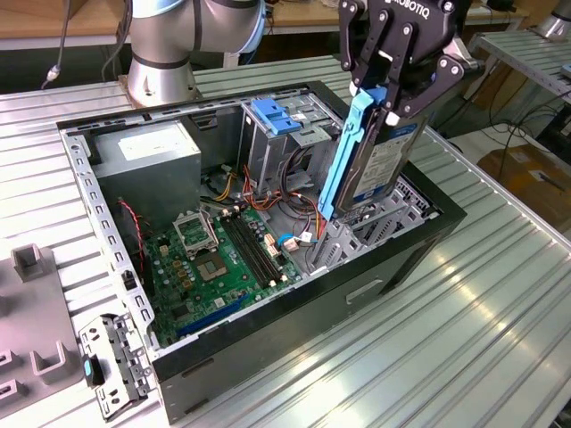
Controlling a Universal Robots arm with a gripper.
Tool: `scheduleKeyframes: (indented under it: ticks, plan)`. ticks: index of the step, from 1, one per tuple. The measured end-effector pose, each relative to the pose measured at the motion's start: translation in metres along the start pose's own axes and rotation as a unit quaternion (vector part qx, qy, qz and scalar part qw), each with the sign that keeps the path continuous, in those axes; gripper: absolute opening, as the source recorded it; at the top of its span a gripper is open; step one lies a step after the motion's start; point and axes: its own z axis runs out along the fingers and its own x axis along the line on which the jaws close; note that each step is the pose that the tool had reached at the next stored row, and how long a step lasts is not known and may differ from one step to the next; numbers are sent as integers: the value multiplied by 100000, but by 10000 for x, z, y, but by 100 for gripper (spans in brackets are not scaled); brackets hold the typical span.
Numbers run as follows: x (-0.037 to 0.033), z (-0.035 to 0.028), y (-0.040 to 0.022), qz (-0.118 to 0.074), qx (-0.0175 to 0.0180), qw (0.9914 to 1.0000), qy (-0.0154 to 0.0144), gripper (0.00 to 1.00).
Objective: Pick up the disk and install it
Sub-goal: 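Insert the disk into the insertion slot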
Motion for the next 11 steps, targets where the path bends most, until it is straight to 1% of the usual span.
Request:
scheduleKeyframes:
  ticks: [2,3,5,6,7,8,10,11]
  plan:
    - [-1,19,-12,-243,13,100000,-3,37]
    - [-1,29,-44,-245,17,100000,-10,37]
    - [-2,39,-131,-207,13,100000,-4,37]
    - [-2,49,-194,-168,17,100000,-5,37]
    - [-3,66,-219,-171,7,100000,4,37]
    - [-4,79,-227,-170,9,100000,8,37]
    - [-7,135,-244,-168,9,100000,10,37]
    - [-7,143,-274,-164,10,100000,13,37]
